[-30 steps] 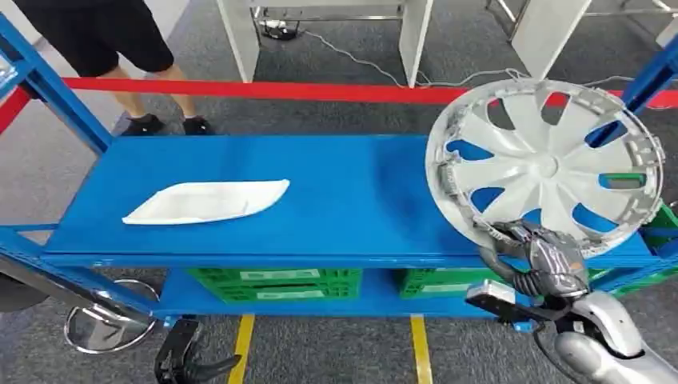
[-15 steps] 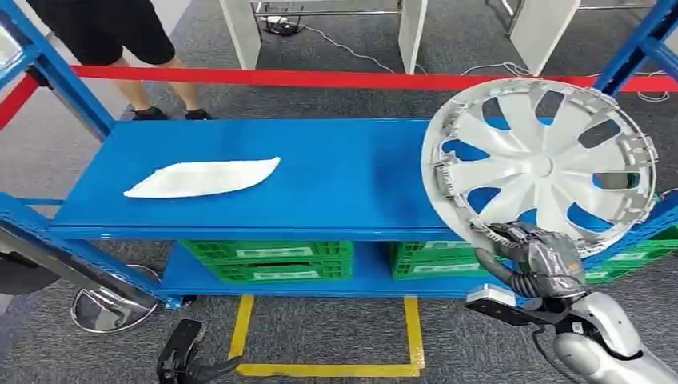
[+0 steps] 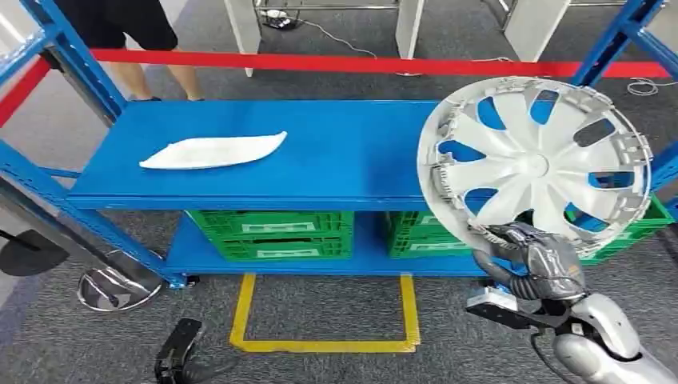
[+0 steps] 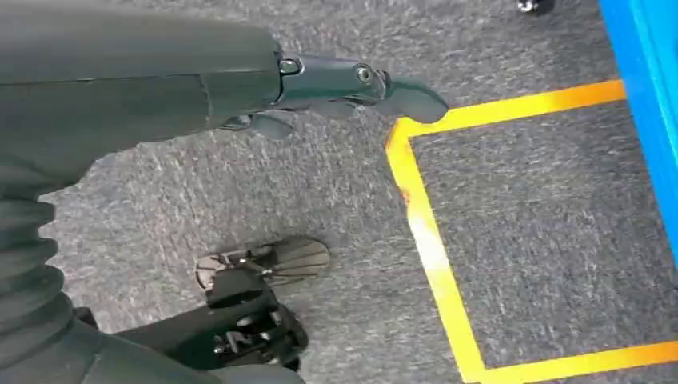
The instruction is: Take the parts from the cabinet and place them on the table.
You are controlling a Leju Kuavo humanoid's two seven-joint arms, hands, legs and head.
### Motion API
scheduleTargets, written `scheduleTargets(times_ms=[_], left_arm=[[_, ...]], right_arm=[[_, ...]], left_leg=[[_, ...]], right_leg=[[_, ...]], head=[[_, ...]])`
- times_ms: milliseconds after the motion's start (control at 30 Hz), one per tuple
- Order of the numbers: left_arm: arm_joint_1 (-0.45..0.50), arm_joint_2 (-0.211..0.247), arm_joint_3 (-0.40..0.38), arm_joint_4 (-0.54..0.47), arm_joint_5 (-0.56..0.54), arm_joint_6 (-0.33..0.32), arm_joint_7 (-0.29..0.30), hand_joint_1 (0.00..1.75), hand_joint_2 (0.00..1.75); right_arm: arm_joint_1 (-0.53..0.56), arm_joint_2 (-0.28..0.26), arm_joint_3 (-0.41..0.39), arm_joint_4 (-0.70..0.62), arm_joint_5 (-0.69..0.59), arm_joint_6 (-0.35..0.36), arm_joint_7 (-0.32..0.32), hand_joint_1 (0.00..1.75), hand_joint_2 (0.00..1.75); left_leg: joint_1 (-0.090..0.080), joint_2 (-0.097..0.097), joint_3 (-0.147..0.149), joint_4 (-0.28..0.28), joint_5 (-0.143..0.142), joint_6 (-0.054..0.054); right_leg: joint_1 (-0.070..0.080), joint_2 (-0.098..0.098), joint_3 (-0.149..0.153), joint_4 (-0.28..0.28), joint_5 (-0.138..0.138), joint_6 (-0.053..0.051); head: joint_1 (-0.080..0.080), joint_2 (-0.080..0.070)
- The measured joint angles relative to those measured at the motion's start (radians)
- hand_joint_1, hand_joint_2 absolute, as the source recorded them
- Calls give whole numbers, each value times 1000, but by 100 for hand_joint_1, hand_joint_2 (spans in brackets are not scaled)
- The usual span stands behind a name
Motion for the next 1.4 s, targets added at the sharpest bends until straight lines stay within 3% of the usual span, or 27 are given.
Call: scheduleTargets(times_ms=[100, 167, 233, 267, 300, 367, 433, 467, 500, 533, 600, 633, 667, 733, 767, 800, 867, 933, 967, 1000, 1033, 1133, 1200, 1267, 1300, 1367, 1400], left_arm=[[4, 5, 0, 0, -1, 0, 0, 0, 175], [6, 7, 0, 0, -3, -1, 0, 0, 175], [5, 5, -1, 0, -8, -3, 0, 0, 175], [5, 5, -2, 0, -8, -3, 0, 0, 175], [5, 5, -2, 0, -9, -4, 0, 0, 175], [4, 5, -2, 0, -9, -5, 0, 0, 175], [-1, 5, -2, 0, -11, -6, 1, 0, 175], [-6, 11, -2, 0, -12, -6, 2, 0, 175], [-9, 8, -3, -2, -13, -6, 2, 0, 175], [-10, 7, -3, -2, -12, -6, 3, 0, 175], [-12, 7, -3, -2, -12, -5, 10, 0, 175], [-11, 4, -3, -2, -12, -5, 13, 0, 175], [-12, 3, -3, -2, -12, -5, 14, 0, 175], [-14, 0, -3, -2, -12, -3, 14, 0, 175], [-13, -2, -3, -2, -13, -3, 14, 0, 175], [-13, -2, -3, -2, -13, -3, 14, 0, 175], [-11, -5, -3, -2, -13, -3, 14, 0, 175], [-11, -6, -3, -2, -13, -3, 14, 0, 175], [-12, -5, -3, -2, -13, -3, 14, 0, 175], [-14, -4, -3, -2, -13, -3, 14, 0, 175], [-13, -4, -3, -2, -14, -3, 13, 0, 175], [-9, 2, -3, -2, -15, -1, 14, 0, 175], [-7, 0, -3, -2, -15, 1, 15, 0, 175], [-8, -3, -3, -2, -15, 2, 16, 0, 175], [-7, -4, -3, -2, -15, 3, 17, 0, 175], [-6, -4, -3, -2, -14, 3, 17, 0, 175], [-6, -4, -3, -2, -14, 3, 17, 0, 175]], right_arm=[[7, 0, 2, 0, -1, 0, -2, 175, 175], [4, 0, 1, 0, -1, 0, -5, 175, 175], [3, 0, 0, 0, -1, 0, -8, 175, 175], [3, 0, 0, 0, -2, 0, -9, 175, 175], [3, 0, 1, 0, -3, 0, -11, 175, 175], [3, 0, 2, 0, -11, 3, -19, 175, 175], [2, -2, 2, 0, -18, 5, -24, 175, 175], [2, -2, 2, 0, -21, 5, -26, 175, 175], [-1, -2, 2, 0, -23, 6, -26, 175, 175], [-5, -2, 2, 0, -24, 7, -27, 175, 175], [-9, -2, 6, 0, -24, 8, -31, 175, 175], [-10, -3, 5, 1, -24, 8, -32, 175, 175], [-12, -3, 6, 2, -26, 8, -33, 175, 175], [-19, -3, 6, 3, -29, 8, -34, 175, 175], [-20, -3, 6, 4, -31, 8, -34, 175, 175], [-19, -3, 6, 5, -31, 8, -34, 175, 175], [-19, -3, 7, 9, -32, 8, -34, 175, 175], [-20, -3, 7, 9, -35, 8, -34, 175, 175], [-21, -3, 7, 9, -35, 8, -34, 175, 175], [-23, -3, 8, 8, -35, 8, -34, 175, 175], [-26, -3, 8, 9, -37, 8, -34, 175, 175], [-23, -3, 11, 13, -41, 9, -34, 175, 175], [-26, -3, 11, 14, -46, 11, -36, 175, 175], [-27, -3, 10, 14, -52, 15, -37, 175, 175], [-27, -3, 11, 16, -55, 16, -38, 175, 175], [-27, -3, 11, 17, -56, 19, -40, 175, 175], [-27, -3, 11, 17, -60, 21, -42, 175, 175]], left_leg=[[1, -2, -15, -1, 31, -13], [6, -4, -34, 44, -54, -27], [13, -4, -64, 194, -177, -38], [15, -4, -71, 264, -210, -40], [15, -4, -66, 309, -213, -39], [14, -4, -9, 273, -151, -28], [5, -6, 115, 115, -114, 1], [-3, -4, 179, 19, -159, 21], [-4, -4, 216, -53, -182, 19], [-9, -6, 207, -42, -170, 14], [-16, -5, 200, -52, -149, 24], [-3, -4, 193, -77, -119, 25], [-5, -1, 180, -78, -104, 26], [-4, 0, 141, -77, -75, 31], [-4, 0, 123, -76, -61, 30], [-4, 0, 103, -74, -46, 28], [-2, 3, 61, -67, -20, 23], [3, 3, 25, -48, -2, 13], [0, 2, 11, -33, 3, 6], [-5, 1, -3, -14, 6, 3], [-7, 1, -9, -9, 14, -1], [-2, 0, -25, -6, 35, -11], [1, -1, -47, 52, -58, -29], [10, -1, -85, 209, -160, -40], [12, -1, -97, 278, -179, -42], [12, -1, -69, 287, -151, -37], [12, -1, -21, 221, -123, -31]], right_leg=[[-1, -5, -39, 11, 23, -26], [-2, -7, -58, 11, 45, -49], [1, -7, -92, 12, 74, -53], [3, -7, -107, 13, 86, -53], [5, -7, -125, 13, 100, -54], [12, -6, -159, 13, 126, -54], [20, -5, -185, 13, 151, -52], [16, -7, -189, 13, 161, -49], [17, -9, -191, 11, 172, -43], [11, -11, -189, 2, 184, -38], [5, -11, -188, -13, 209, -24], [6, -10, -195, -12, 208, -20], [9, -6, -210, 4, 161, -18], [8, -3, -244, 131, 22, -14], [8, -3, -255, 208, -22, -11], [8, -3, -261, 277, -34, -7], [6, -3, -222, 299, 37, 0], [-1, -5, -111, 174, 85, 9], [-6, -6, -41, 78, 48, 16], [0, -1, 23, -9, 6, 13], [1, 0, 22, -17, -12, -8], [-4, -5, -19, -3, 5, -33], [-2, -6, -30, -3, 24, -51], [1, -7, -55, -2, 47, -55], [2, -7, -68, -1, 55, -55], [5, -5, -87, -1, 71, -53], [8, -4, -94, -1, 78, -52]], head=[[1, 0], [-4, 0], [-4, 0], [-5, 0], [-4, 0], [-5, 0], [-5, 0], [-1, 0], [-2, 0], [-3, 0], [-10, 0], [-9, 0], [-8, 0], [-2, 0], [-5, 0], [-2, 0], [-3, 0], [-3, 0], [-1, 0], [2, 0], [0, 0], [1, 0], [-8, 0], [-10, 0], [-10, 0], [-11, 0], [-11, 0]])
